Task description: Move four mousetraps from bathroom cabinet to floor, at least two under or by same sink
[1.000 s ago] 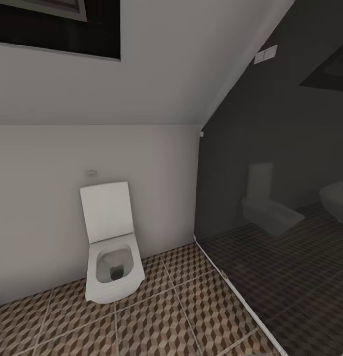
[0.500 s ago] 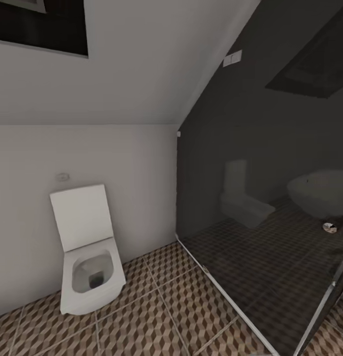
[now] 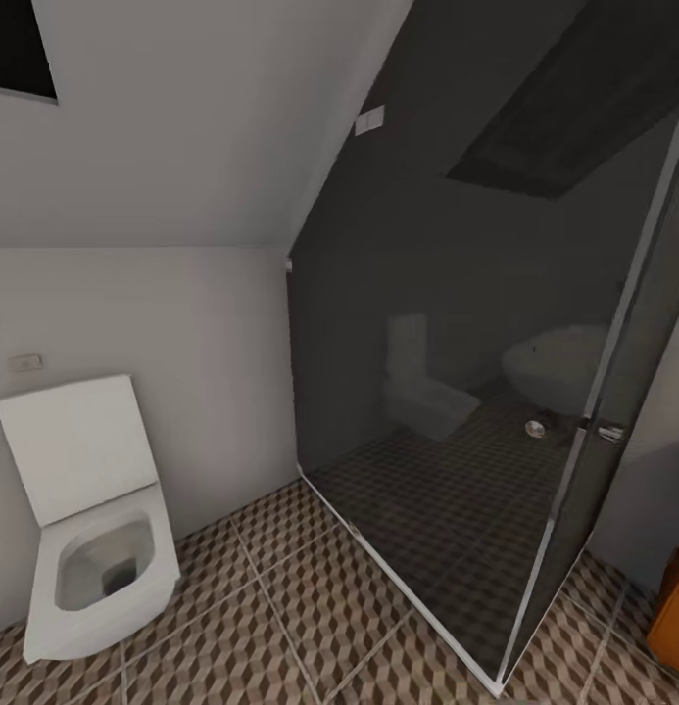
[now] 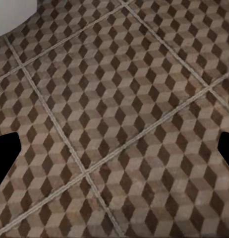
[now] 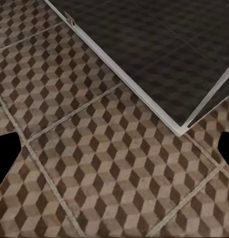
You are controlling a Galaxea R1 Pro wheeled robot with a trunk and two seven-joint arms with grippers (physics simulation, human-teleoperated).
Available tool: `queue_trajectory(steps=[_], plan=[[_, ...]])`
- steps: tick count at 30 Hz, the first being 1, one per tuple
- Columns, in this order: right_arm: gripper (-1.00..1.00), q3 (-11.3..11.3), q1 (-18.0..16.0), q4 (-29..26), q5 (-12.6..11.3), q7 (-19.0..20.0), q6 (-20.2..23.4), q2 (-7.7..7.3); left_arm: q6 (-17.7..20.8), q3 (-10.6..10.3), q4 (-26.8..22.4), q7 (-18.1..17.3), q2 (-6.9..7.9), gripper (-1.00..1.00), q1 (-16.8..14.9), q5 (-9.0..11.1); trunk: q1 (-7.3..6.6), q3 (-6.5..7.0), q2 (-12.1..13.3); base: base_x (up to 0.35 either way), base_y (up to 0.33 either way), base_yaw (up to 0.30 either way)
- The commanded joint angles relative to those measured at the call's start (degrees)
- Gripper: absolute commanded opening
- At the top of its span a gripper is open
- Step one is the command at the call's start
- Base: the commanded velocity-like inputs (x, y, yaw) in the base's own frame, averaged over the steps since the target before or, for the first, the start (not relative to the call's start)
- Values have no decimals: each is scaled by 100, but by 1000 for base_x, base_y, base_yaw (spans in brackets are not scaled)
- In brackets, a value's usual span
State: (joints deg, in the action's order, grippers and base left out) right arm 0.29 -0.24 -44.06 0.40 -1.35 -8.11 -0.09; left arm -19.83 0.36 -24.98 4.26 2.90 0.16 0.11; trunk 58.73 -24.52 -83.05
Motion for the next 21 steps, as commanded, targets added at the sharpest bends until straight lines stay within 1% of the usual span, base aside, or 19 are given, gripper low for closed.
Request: queue_trajectory(steps=[1,4,12,21], plan=[[100,6,-2,2,4,-14,-14,-1,-12,4,0,13,0,100,2,-1,-1,-5,-3,-37,-232,-274],[100,6,-2,2,4,-14,-15,0,-12,6,7,13,0,100,2,-1,-1,-5,-3,-20,-148,-274],[100,6,-2,2,4,-14,-15,0,-12,8,10,13,0,100,2,-2,-1,-5,-3,-5,-71,-274],[100,6,-2,2,4,-14,-15,0,-12,8,10,13,0,100,2,-2,-1,-5,-3,0,-22,-274]])
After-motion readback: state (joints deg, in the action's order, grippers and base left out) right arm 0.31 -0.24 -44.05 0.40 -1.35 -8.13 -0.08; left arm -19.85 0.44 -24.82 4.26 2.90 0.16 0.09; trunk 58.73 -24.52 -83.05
